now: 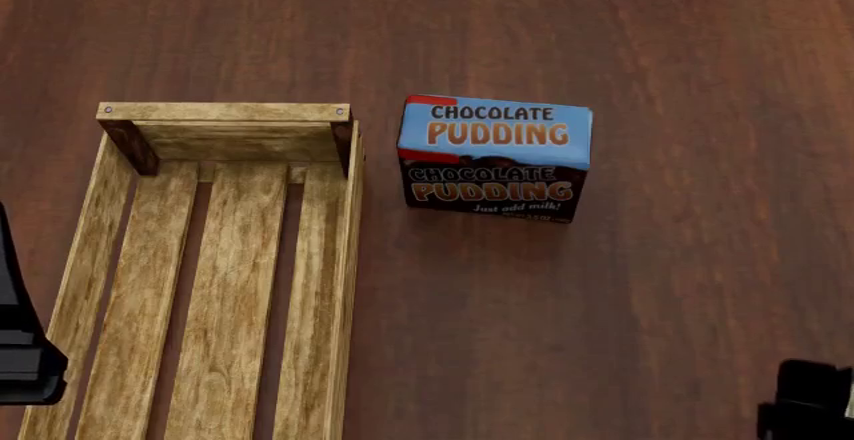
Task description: Stack the left bowl on the right bowl and place them in the tray.
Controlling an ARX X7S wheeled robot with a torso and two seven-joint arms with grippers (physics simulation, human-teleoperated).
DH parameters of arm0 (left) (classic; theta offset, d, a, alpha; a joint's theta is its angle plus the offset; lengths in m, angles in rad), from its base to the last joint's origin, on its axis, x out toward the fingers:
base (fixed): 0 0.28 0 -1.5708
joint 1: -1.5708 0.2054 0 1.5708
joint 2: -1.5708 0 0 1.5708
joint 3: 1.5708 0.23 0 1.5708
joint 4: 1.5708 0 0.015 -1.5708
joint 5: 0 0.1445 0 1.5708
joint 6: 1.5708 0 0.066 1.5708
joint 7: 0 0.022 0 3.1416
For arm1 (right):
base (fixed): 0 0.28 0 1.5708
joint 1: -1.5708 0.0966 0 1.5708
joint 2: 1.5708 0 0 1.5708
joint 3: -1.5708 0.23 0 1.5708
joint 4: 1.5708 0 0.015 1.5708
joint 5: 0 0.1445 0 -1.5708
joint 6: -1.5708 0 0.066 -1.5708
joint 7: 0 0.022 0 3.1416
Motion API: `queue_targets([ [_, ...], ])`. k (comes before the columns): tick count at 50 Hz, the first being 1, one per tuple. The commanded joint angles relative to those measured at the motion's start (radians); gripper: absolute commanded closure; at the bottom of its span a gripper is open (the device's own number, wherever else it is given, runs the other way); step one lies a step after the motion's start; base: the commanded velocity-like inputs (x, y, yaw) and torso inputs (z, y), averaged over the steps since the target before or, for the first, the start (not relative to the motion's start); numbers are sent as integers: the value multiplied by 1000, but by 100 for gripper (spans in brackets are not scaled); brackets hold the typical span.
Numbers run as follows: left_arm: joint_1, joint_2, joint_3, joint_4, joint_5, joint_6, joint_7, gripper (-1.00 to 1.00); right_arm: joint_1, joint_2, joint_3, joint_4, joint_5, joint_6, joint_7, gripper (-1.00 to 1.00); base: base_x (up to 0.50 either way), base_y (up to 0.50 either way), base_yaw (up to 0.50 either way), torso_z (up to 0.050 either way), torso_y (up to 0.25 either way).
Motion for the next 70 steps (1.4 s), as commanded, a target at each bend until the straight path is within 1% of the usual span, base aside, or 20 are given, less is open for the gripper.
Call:
queue_targets([
  [1, 0, -2, -3, 9, -5, -5, -4, -100, 16, -9, 1, -8, 0, 6, -15, -100, 0, 0, 0, 0, 0],
  [7, 3, -4, -4, 12, -6, -4, -5, -100, 31, -38, -13, 7, -24, 12, -16, -100, 0, 0, 0, 0, 0],
  [12, 5, -5, -4, 10, -7, -2, -6, -100, 37, -60, -13, 19, -13, 14, 16, -100, 0, 0, 0, 0, 0],
  [18, 5, -6, -5, 8, -8, 0, -7, -100, 27, -62, -17, 20, -32, 5, 28, -100, 0, 0, 0, 0, 0],
  [27, 1, -6, 1, -2, -5, 8, -6, -100, -31, -61, -20, 33, -56, -39, 5, -100, 0, 0, 0, 0, 0],
  [43, 1, -8, 1, -4, -8, 14, -8, -100, -34, -103, -45, 76, -103, -53, -39, -100, 0, 0, 0, 0, 0],
  [70, 1, -14, 5, -7, -8, 13, -13, -100, -72, -136, -61, 135, -138, -87, -79, -100, 0, 0, 0, 0, 0],
])
